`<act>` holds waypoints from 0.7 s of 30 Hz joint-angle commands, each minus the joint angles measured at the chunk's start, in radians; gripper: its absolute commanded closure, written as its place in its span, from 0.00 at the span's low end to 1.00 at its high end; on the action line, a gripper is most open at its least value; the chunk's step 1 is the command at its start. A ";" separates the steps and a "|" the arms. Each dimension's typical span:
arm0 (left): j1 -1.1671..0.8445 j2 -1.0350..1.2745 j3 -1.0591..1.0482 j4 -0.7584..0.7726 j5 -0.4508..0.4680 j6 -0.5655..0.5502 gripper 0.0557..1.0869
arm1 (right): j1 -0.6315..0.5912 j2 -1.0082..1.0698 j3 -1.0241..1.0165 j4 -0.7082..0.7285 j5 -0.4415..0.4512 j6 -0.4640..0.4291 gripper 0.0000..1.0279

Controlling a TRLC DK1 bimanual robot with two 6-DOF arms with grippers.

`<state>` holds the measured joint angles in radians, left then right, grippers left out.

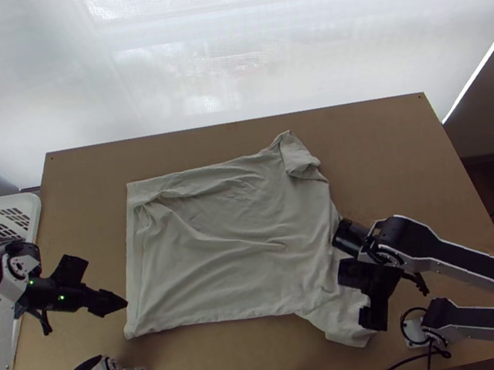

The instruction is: Fold the t-shirt

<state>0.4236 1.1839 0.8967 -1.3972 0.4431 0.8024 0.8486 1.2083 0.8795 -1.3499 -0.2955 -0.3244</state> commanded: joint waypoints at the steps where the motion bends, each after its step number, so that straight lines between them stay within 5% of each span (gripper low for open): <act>1: -0.002 0.191 0.277 0.107 0.180 -0.172 0.08 | -0.215 0.071 0.219 -0.025 0.002 -0.081 0.04; 7: -0.143 0.488 0.556 0.397 0.143 -0.476 0.08 | -0.350 0.246 0.526 -0.029 -0.001 -0.097 0.04; 13: -0.267 0.798 0.857 0.417 0.068 -0.614 0.23 | -0.373 0.362 0.589 0.077 -0.001 -0.091 0.04; 21: -0.338 0.991 1.004 0.463 -0.061 -0.674 0.24 | -0.370 0.419 0.584 0.170 -0.001 -0.058 0.04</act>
<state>0.1493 1.9926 1.7454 -0.9760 0.4644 0.1936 0.4942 1.5665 1.4326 -1.2461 -0.2962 -0.4004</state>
